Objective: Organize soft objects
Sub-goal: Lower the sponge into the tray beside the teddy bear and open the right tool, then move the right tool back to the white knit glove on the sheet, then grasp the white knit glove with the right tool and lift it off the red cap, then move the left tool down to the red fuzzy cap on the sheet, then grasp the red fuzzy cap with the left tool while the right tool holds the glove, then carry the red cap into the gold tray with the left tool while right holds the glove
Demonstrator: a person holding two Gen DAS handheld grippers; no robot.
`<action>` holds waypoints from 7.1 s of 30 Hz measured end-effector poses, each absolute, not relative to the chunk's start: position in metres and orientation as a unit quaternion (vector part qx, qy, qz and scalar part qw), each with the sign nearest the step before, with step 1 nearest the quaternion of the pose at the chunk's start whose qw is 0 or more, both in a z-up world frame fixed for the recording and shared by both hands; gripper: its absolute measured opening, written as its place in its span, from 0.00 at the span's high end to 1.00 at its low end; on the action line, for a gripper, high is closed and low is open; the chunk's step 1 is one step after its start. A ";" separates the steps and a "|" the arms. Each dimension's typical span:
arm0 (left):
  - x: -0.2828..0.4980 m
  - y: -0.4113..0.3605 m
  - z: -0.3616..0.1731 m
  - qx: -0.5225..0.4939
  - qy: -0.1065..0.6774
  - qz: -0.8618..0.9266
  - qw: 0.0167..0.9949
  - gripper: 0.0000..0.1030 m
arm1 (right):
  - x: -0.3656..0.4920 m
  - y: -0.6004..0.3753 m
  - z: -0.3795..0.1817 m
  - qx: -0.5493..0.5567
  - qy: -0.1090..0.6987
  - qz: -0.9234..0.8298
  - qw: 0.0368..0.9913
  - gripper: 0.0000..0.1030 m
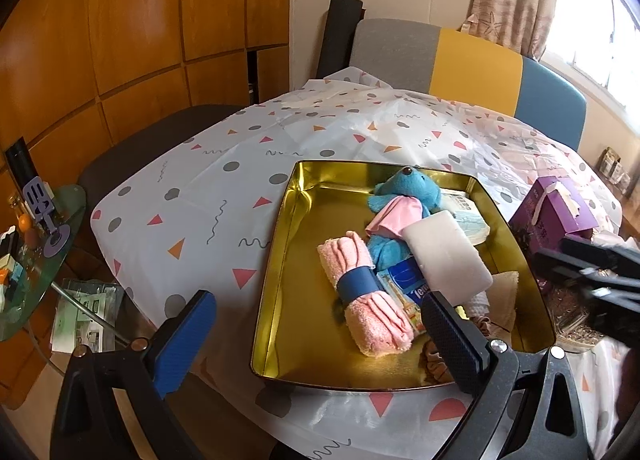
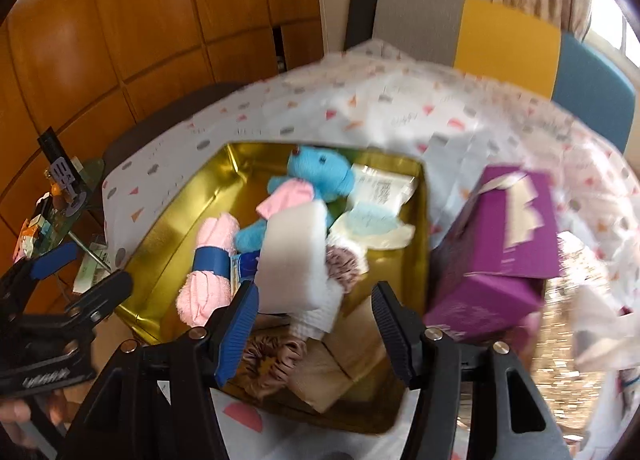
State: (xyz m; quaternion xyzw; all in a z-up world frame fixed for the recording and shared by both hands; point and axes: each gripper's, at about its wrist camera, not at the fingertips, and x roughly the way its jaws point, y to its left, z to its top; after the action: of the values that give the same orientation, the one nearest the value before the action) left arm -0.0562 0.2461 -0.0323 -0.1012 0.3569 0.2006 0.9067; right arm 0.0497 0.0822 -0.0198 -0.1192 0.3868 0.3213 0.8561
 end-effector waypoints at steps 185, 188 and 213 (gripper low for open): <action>0.144 -0.215 -0.082 0.088 0.443 -0.185 0.873 0.64 | 0.152 -0.378 -0.127 0.028 0.569 -0.067 0.819 0.38; 0.134 -0.207 -0.066 0.082 0.426 -0.189 0.881 0.64 | 0.151 -0.377 -0.127 0.032 0.568 -0.067 0.820 0.36; 0.079 -0.112 0.065 0.038 0.273 -0.157 0.948 0.64 | 0.138 -0.362 -0.125 -0.018 0.531 -0.061 0.845 0.47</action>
State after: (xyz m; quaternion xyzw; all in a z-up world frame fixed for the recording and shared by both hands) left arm 0.0795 -0.1119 0.0653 0.0385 0.2735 -0.1566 0.9483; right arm 0.1380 -0.3618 -0.1250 -0.0179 0.5309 -0.0606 0.8451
